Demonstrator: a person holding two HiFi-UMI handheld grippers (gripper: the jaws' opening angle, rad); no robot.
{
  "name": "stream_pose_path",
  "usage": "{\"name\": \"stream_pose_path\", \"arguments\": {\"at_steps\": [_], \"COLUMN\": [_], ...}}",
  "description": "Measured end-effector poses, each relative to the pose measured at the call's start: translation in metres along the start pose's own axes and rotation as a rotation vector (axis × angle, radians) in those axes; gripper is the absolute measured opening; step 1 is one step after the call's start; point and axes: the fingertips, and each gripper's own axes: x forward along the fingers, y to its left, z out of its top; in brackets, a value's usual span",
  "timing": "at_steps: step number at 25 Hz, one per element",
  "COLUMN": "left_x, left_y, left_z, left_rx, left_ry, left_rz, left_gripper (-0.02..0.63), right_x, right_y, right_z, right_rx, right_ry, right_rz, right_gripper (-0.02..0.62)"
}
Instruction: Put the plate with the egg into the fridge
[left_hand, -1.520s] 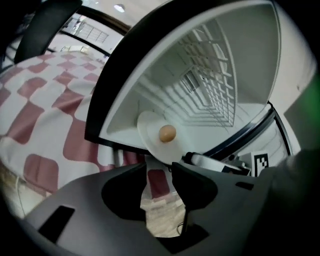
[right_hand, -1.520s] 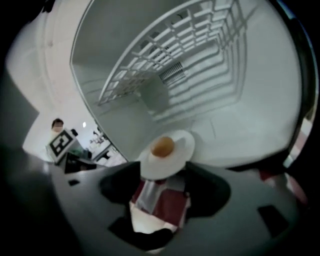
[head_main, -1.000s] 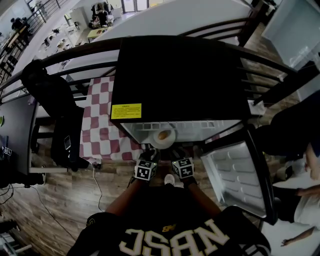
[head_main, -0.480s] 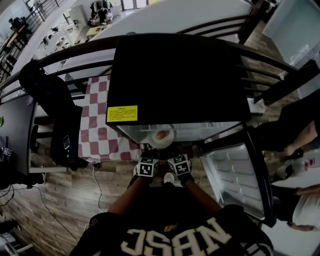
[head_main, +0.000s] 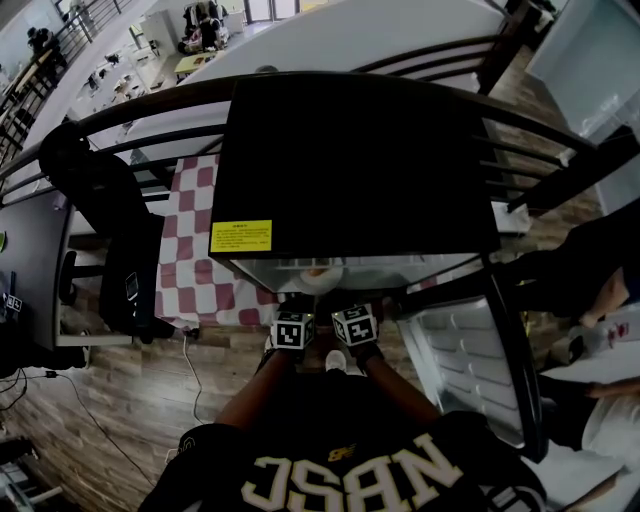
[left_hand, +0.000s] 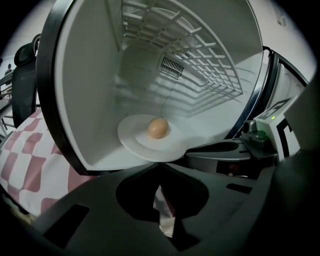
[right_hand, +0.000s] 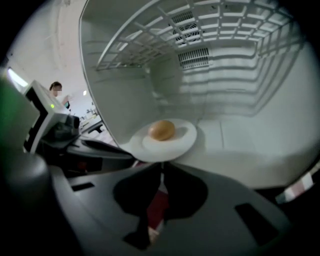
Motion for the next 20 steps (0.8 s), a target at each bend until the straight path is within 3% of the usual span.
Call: {"name": "stream_pose_path", "arguments": {"at_steps": [20], "left_x": [0.014], "left_y": [0.021], "left_z": [0.042], "left_rx": [-0.027], "left_ry": [-0.026], "left_rz": [0.050], "left_gripper": [0.020], "right_x": [0.027], "right_y": [-0.018], "right_z": [0.030], "right_rx": [0.118], "right_ry": [-0.014], "right_rz": [-0.039], "right_gripper": [0.032]}}
